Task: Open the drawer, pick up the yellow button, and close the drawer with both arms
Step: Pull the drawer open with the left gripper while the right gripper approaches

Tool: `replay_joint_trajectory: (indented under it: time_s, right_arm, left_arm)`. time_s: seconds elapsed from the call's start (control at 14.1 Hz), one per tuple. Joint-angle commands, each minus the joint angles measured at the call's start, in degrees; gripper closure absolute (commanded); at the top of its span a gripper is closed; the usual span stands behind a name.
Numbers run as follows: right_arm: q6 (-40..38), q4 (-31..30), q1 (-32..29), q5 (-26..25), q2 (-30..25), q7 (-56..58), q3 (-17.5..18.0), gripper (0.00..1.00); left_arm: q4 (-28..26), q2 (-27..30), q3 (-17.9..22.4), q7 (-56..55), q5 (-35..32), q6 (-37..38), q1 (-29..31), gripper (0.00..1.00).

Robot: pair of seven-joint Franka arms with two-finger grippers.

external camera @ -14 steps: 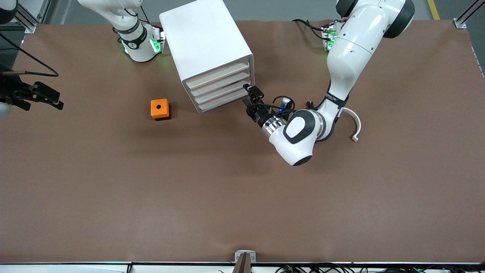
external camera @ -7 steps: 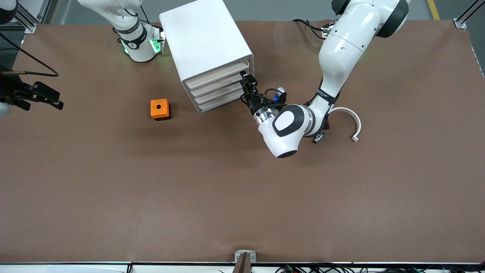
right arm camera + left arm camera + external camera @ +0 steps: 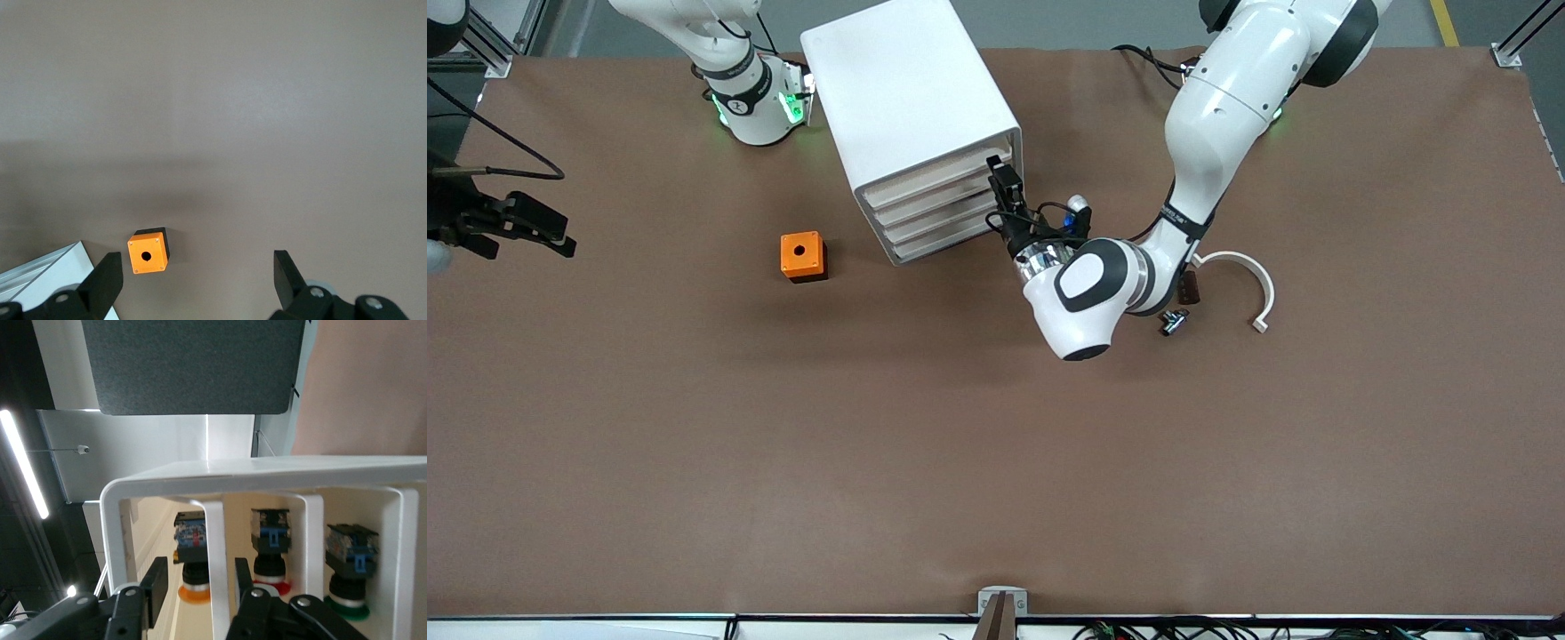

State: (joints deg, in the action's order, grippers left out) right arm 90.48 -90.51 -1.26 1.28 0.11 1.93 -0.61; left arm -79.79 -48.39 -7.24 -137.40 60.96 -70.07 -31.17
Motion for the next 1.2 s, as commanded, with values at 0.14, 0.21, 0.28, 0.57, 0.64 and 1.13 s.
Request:
replay_joint_trajectory:
  time_s: [0.14,0.21,0.28,0.57,0.64,1.13]
  right_arm:
    - [0.05,-1.51,-0.06,0.04,-1.86,-0.78,0.08,0.00]
    - [-0.04,-1.51,-0.06,0.04,-1.86,-0.78,0.08,0.00]
    - [0.04,-1.08,0.03,-0.48,-1.69,-0.70,0.17,0.00]
    - [-1.27,0.06,0.12,-2.32,-1.34,-0.52,0.26,0.00]
    - [-1.36,0.15,-0.05,-2.33,-1.16,-0.78,0.34,0.00]
    - [-1.19,0.42,0.12,-2.68,1.38,-0.08,0.17,0.00]
  left_arm:
    - [-1.16,-0.21,0.21,-1.91,-1.19,1.95,-1.87,0.56]
    - [-1.25,-0.38,0.21,-1.91,-1.37,1.95,-1.96,0.61]
    - [-1.25,-0.99,0.21,-1.82,-1.46,1.95,-2.23,0.65]
    - [-1.25,-1.09,0.21,-1.82,-2.16,2.13,-3.28,0.85]
    - [-1.16,-1.00,0.21,-2.00,-2.25,2.13,-3.20,0.88]
    - [-0.72,-0.91,0.21,-1.56,-1.99,2.04,-1.62,0.94]
